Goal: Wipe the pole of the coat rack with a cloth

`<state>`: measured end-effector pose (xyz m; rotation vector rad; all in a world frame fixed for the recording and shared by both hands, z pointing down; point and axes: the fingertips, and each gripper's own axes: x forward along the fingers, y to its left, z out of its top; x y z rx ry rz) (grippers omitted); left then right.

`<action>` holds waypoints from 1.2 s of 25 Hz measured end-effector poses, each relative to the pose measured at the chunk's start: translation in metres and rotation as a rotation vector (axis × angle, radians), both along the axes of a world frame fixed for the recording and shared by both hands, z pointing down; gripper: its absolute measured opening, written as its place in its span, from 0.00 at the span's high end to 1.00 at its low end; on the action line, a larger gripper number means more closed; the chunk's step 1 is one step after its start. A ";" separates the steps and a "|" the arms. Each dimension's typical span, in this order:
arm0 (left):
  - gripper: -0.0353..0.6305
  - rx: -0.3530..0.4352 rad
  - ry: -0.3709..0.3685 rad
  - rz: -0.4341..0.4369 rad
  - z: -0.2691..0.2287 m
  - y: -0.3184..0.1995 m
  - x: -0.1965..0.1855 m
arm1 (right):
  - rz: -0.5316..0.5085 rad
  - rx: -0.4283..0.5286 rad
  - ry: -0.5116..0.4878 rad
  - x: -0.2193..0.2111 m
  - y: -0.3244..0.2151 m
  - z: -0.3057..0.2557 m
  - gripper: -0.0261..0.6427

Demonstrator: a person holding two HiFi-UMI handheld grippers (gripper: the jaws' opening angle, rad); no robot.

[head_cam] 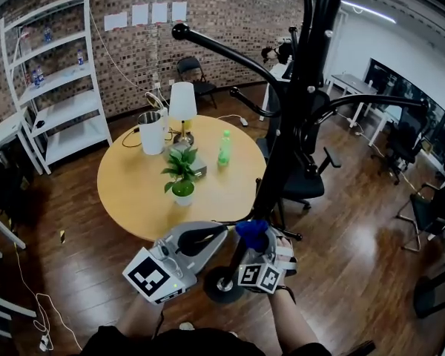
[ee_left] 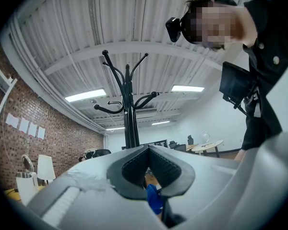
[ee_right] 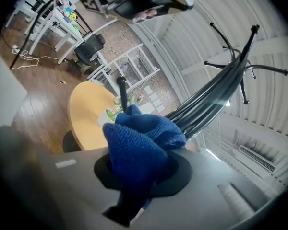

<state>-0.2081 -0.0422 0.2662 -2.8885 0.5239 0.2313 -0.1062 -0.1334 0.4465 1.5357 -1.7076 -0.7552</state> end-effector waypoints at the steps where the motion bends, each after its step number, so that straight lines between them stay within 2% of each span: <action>1: 0.94 0.001 -0.004 -0.005 0.000 -0.001 -0.001 | 0.006 0.038 -0.009 0.003 0.001 -0.017 0.85; 9: 0.94 0.006 0.021 -0.033 -0.002 -0.004 -0.011 | 0.019 0.353 -0.018 0.013 0.008 -0.174 0.85; 15: 0.94 0.012 0.038 -0.048 -0.003 -0.008 -0.019 | 0.002 0.481 -0.017 0.014 0.010 -0.255 0.85; 21: 0.94 0.014 0.106 -0.052 -0.012 -0.011 -0.022 | -0.003 0.557 0.017 0.013 0.014 -0.313 0.85; 24: 0.94 0.013 0.080 -0.059 -0.010 -0.014 -0.027 | 0.000 0.558 0.018 0.013 0.015 -0.321 0.85; 27: 0.94 0.007 0.059 -0.065 -0.007 -0.019 -0.029 | 0.012 0.543 0.023 0.012 0.016 -0.307 0.86; 30: 0.94 -0.001 0.049 -0.058 -0.004 -0.023 -0.024 | 0.016 0.481 -0.013 0.013 0.011 -0.262 0.86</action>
